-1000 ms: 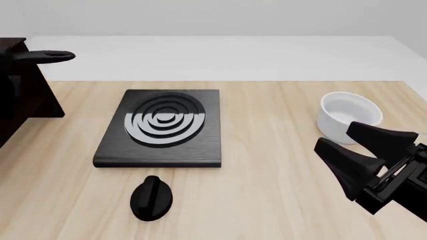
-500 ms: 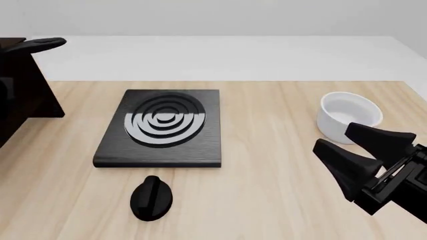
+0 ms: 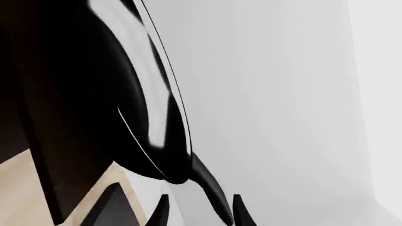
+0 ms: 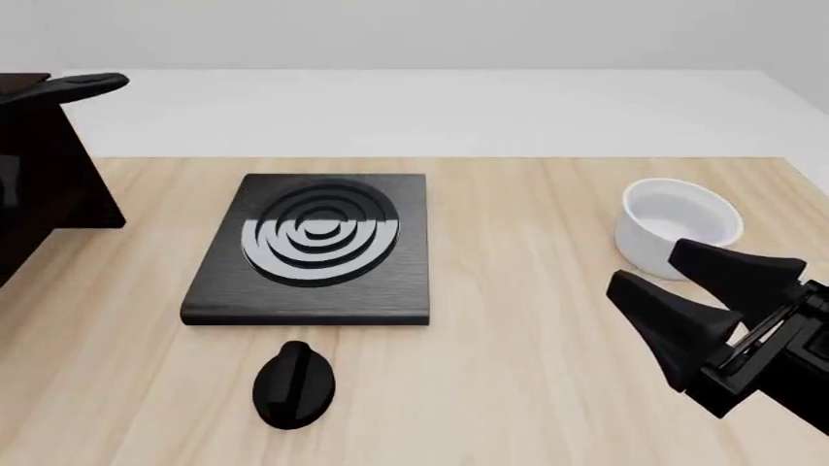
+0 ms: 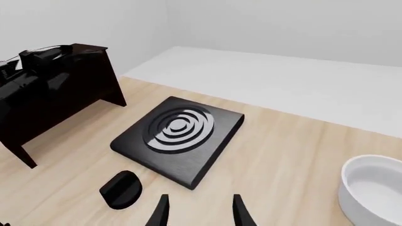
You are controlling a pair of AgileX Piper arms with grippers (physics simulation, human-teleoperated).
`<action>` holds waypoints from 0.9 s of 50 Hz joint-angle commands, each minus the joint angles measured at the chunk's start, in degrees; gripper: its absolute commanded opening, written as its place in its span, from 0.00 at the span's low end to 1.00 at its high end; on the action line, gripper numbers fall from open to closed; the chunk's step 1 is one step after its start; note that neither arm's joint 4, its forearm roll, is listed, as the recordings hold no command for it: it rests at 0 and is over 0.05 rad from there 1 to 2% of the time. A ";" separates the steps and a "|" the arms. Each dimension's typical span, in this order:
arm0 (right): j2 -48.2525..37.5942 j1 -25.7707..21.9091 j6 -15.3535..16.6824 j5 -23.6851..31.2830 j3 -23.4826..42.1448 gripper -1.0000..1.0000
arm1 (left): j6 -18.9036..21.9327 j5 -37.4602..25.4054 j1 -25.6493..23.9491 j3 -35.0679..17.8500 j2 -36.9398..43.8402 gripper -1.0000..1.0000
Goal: Put the frying pan on the cabinet shelf.
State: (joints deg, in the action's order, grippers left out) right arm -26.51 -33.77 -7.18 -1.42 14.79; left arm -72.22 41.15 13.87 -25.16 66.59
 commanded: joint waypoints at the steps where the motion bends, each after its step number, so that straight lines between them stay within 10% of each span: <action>1: -0.28 -0.01 0.07 -0.18 -0.05 1.00 | 1.62 -2.71 -2.05 4.02 -7.74 1.00; 7: -0.50 -0.02 0.09 -0.33 -0.08 1.00 | 2.07 -4.86 -3.10 5.90 -11.35 1.00; 33: -0.51 0.17 0.18 -0.06 0.13 1.00 | 36.58 -43.68 -10.59 -6.08 -29.66 1.00; 45: -0.49 0.30 0.59 0.24 0.38 1.00 | 45.39 -47.47 -12.06 -4.62 -32.00 1.00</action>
State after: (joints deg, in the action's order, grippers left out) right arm -27.00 -33.58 -6.83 -1.39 14.97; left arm -35.80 -0.94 3.12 -29.45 37.40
